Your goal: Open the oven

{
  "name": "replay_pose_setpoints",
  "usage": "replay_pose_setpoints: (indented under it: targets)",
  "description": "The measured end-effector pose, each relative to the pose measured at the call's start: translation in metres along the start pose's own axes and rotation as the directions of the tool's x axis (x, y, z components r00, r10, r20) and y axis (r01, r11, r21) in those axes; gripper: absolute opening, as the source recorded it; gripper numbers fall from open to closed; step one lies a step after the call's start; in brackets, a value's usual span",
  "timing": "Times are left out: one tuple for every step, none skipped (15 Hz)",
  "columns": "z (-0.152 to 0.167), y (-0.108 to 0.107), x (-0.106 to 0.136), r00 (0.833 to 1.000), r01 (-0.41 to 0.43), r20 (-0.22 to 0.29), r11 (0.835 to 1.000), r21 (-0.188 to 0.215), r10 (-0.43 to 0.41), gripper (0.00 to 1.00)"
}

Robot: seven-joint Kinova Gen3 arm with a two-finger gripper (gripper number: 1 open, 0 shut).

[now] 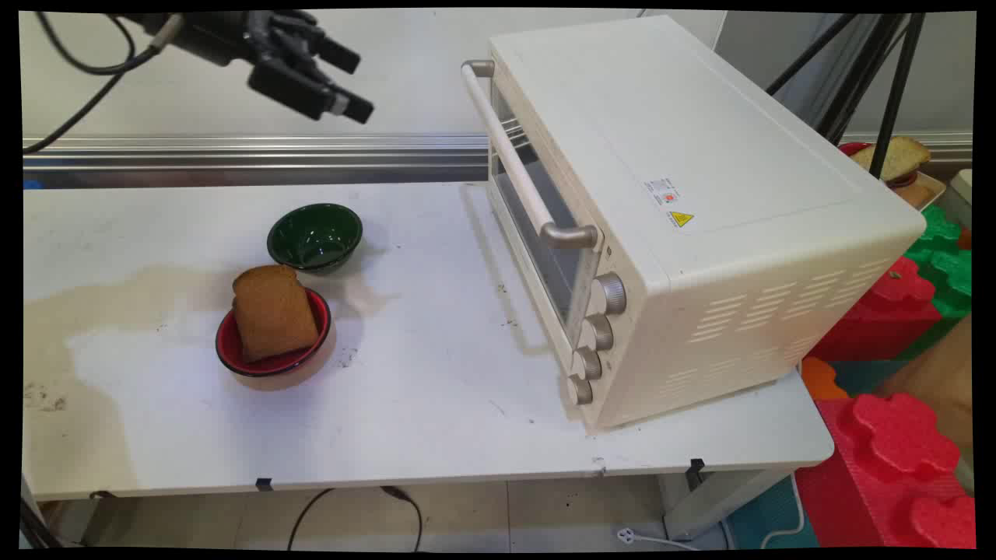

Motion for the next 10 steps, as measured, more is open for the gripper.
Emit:
replay_pose_setpoints:
  targets:
    - [0.004,0.000,0.003,1.000,0.002,-0.003,1.000,-0.003,-0.002,1.00]
    - [0.011,0.000,0.008,1.000,0.005,-0.007,1.000,-0.007,-0.005,1.00]
    - [0.019,0.001,0.014,1.000,0.008,-0.010,1.000,-0.013,-0.008,1.00]
    - [0.025,0.001,0.018,1.000,0.010,-0.011,1.000,-0.018,-0.010,1.00]
    - [0.034,0.002,0.024,1.000,0.014,-0.013,1.000,-0.025,-0.014,1.00]
    - [0.041,0.002,0.028,1.000,0.016,-0.014,0.999,-0.030,-0.017,1.00]
    - [0.047,0.003,0.032,1.000,0.018,-0.016,0.999,-0.035,-0.019,1.00]
    - [0.055,0.003,0.037,1.000,0.021,-0.018,0.999,-0.041,-0.021,1.00]
    - [0.060,0.003,0.040,1.000,0.022,-0.018,0.999,-0.044,-0.023,1.00]
    - [0.064,0.003,0.042,1.000,0.024,-0.018,0.999,-0.046,-0.025,1.00]
